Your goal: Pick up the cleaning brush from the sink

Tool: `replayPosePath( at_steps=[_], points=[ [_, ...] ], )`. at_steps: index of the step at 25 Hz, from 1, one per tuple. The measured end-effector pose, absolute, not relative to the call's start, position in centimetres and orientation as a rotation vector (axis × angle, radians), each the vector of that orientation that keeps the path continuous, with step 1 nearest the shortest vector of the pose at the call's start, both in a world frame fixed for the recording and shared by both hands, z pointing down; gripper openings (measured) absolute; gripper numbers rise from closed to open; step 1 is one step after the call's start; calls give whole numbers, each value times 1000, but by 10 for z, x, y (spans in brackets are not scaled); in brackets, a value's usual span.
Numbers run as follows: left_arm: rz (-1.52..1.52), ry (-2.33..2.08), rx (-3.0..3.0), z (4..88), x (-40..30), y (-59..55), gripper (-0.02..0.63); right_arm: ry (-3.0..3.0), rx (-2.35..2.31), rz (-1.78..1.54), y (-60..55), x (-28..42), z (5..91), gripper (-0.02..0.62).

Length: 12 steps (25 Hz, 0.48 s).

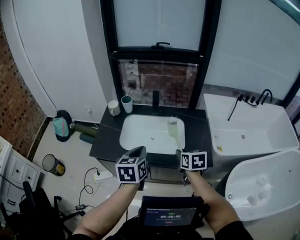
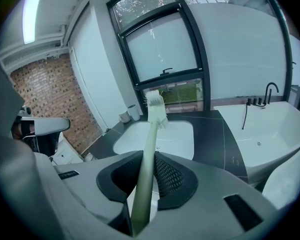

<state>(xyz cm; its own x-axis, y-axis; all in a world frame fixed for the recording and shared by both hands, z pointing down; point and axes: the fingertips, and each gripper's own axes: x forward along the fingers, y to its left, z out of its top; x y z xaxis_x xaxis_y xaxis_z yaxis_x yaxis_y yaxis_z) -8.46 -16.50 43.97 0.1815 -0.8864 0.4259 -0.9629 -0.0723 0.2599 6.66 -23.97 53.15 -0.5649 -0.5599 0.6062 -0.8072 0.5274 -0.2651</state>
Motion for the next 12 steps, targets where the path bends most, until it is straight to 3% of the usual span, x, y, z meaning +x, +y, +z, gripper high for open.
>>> replayPosePath(
  at_steps=[12],
  points=[
    [215,-1735,1968,447,-91,-157,-14,-2320,1122,710,-234,61,529,63]
  ],
)
